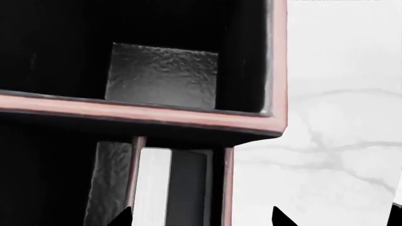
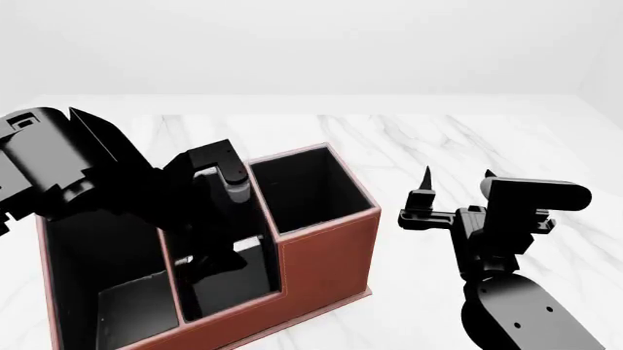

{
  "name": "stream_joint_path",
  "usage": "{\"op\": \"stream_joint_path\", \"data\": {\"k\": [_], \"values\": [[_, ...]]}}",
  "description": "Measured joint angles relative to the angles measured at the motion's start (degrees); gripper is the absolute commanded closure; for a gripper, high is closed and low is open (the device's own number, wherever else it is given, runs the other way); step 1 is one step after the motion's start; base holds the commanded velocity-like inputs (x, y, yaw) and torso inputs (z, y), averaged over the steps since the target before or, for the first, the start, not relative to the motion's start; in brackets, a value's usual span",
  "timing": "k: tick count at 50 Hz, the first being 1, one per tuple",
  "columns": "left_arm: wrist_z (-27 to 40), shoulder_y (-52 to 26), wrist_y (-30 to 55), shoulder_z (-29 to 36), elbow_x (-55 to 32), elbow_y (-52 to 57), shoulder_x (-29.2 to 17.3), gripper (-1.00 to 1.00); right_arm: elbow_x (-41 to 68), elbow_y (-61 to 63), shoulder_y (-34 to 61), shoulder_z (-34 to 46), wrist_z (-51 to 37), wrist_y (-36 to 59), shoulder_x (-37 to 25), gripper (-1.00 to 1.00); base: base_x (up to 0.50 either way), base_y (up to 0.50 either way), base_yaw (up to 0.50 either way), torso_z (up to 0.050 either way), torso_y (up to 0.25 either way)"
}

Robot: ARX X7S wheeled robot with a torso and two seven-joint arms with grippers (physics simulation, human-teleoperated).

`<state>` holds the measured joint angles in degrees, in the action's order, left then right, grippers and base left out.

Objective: Pick up the book and place it in the back compartment of the caddy.

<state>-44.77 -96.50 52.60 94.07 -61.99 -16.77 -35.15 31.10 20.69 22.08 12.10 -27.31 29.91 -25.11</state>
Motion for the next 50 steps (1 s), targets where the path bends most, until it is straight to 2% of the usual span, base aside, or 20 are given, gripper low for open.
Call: {"op": "stream_joint_path", "data": {"k": [20, 33, 50], "values": [[1.72, -5.71, 5.59, -1.26, -2.27, 4.34, -0.84, -1.0, 0.44, 0.59, 0.45, 0.02, -0.3, 0.42, -0.25, -1.0, 0.0, 0.0, 0.0, 0.0, 0.001], [5.91, -11.34, 10.71, -4.54, -5.75, 6.3, -1.79, -1.0, 0.69, 1.14, 0.63, 0.13, -0.53, 0.7, -0.39, -1.0, 0.0, 0.0, 0.0, 0.0, 0.0], [8.32, -14.3, 13.9, -6.57, -8.6, 8.69, -3.09, -1.0, 1.02, 1.63, 0.83, 0.26, -0.83, 1.09, -0.56, -1.0, 0.0, 0.0, 0.0, 0.0, 0.0]]}}
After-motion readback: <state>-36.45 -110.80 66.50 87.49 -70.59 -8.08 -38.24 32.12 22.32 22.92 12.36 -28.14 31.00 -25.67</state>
